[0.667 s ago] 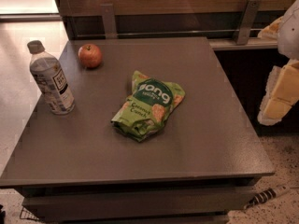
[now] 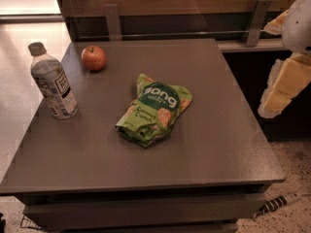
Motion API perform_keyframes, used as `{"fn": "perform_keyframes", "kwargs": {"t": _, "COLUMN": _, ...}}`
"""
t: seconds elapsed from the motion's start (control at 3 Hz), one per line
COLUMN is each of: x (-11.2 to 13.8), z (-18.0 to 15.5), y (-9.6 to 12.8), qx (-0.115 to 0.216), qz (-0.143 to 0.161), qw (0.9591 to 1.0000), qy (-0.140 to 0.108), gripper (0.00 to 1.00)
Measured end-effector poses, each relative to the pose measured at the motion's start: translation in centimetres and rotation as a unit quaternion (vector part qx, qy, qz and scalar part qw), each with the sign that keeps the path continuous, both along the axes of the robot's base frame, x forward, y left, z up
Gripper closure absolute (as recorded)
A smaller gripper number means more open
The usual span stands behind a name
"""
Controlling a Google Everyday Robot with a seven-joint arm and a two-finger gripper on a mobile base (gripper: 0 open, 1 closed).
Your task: Pick apple
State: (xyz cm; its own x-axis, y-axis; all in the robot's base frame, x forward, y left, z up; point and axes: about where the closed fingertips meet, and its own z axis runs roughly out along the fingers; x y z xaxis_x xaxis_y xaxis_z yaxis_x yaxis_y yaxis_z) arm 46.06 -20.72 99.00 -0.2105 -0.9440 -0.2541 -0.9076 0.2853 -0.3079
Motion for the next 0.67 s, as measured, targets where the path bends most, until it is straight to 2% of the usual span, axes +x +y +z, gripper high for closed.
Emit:
{"fn": "perform_keyframes", "kwargs": {"t": 0.33, "x": 5.7, "z": 0.8, "y": 2.7, "qx": 0.048, "qz": -0.013, "qw": 0.9977, "qy": -0.046, "gripper": 0.00}}
{"fn": "perform_keyframes", "kwargs": {"t": 0.67, "x": 11.4, "z": 1.8, "y": 6.0, "qx": 0.119, "qz": -0.020, "qw": 0.9889, "qy": -0.087, "gripper": 0.00}}
